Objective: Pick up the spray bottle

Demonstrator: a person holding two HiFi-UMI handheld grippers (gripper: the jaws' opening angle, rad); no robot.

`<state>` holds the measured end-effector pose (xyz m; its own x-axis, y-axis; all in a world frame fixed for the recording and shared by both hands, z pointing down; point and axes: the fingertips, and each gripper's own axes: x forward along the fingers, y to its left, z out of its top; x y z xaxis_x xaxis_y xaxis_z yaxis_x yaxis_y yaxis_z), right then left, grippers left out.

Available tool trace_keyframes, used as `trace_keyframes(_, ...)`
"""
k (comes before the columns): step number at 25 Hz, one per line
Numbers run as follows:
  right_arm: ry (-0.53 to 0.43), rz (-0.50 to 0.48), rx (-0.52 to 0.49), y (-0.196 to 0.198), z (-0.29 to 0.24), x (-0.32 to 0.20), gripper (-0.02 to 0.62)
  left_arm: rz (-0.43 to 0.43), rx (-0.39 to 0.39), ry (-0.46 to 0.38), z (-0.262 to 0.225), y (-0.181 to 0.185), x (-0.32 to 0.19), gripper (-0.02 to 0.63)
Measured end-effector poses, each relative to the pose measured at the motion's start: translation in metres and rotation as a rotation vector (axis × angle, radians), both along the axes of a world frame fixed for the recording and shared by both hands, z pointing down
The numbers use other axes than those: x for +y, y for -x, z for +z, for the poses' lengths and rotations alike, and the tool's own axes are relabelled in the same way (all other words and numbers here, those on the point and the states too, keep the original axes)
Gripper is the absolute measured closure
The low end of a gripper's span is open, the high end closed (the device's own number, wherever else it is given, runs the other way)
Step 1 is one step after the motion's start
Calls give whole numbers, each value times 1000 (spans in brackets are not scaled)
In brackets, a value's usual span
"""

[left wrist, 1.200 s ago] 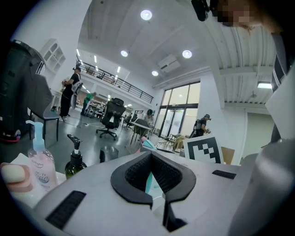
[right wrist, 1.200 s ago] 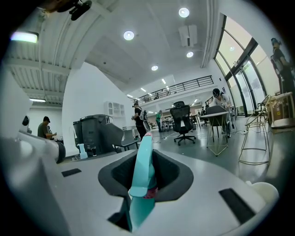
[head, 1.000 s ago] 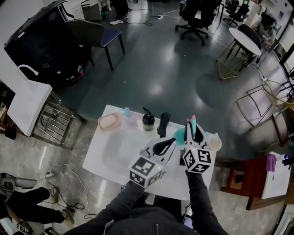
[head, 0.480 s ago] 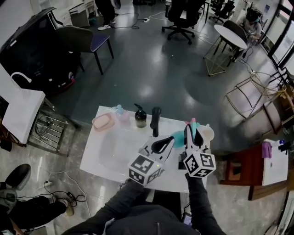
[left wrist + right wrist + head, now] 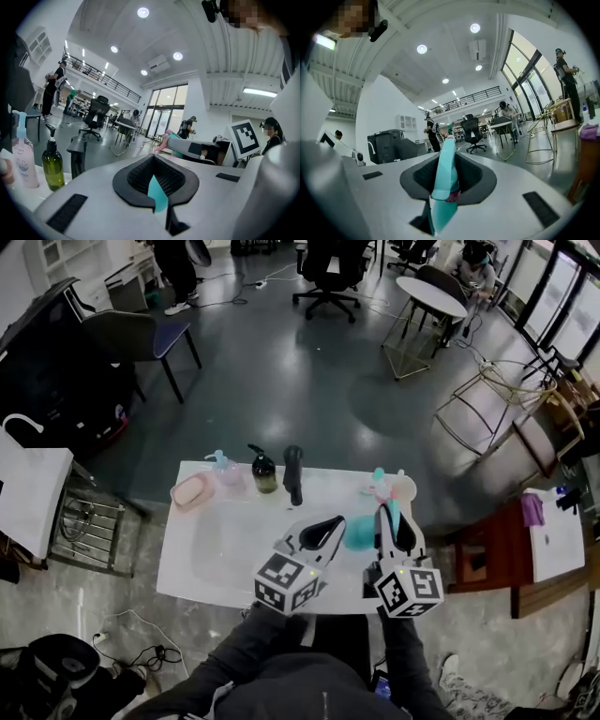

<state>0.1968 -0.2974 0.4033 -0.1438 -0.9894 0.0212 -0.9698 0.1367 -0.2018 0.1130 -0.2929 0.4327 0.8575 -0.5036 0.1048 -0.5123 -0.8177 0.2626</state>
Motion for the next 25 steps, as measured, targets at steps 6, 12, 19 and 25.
trace_keyframes(6, -17, 41, -36, -12, -8, 40, 517, 74, -12, -9, 5, -22, 26, 600)
trace_keyframes(12, -10, 71, -36, -11, -5, 80, 517, 99, -5, 0, 8, -26, 47, 600)
trace_keyframes(19, 30, 153, -70, -7, 19, 116, 517, 97, 21, 57, 21, -28, 63, 600)
trace_keyframes(25, 34, 140, -57, -3, 20, 116, 517, 92, 19, 57, 23, -25, 64, 600)
